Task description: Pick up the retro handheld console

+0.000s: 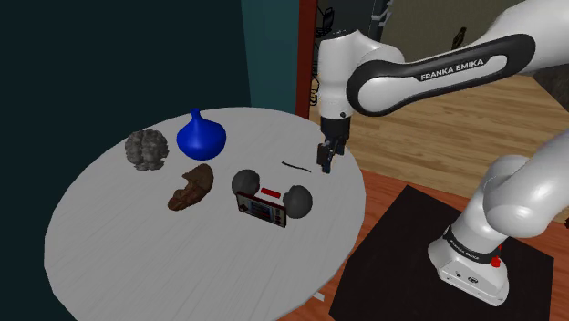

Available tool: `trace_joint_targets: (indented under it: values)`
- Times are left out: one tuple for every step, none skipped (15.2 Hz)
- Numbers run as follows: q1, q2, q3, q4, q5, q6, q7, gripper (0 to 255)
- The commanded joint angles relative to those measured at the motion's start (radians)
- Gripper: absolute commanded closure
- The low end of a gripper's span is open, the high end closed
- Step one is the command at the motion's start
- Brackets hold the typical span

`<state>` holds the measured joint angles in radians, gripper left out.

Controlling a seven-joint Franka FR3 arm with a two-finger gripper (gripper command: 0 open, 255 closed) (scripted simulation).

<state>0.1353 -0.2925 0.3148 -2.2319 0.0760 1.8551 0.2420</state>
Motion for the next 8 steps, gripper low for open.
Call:
trace_joint_targets:
  values:
    - [0.011, 0.059, 0.026, 0.038, -0.005, 0.032, 0.02, 0]
    - [0.016, 0.089, 0.038, 0.058, -0.011, 0.047, 0.031, 0]
    - [0.022, 0.119, 0.05, 0.079, -0.017, 0.062, 0.042, 0]
    - [0.028, 0.15, 0.062, 0.1, -0.025, 0.076, 0.054, 0]
    - [0.034, 0.181, 0.073, 0.123, -0.034, 0.088, 0.065, 0]
    - [0.04, 0.212, 0.084, 0.147, -0.044, 0.1, 0.077, 0]
    - [0.047, 0.244, 0.094, 0.171, -0.056, 0.111, 0.09, 0]
    - [0.055, 0.276, 0.104, 0.197, -0.068, 0.121, 0.102, 0]
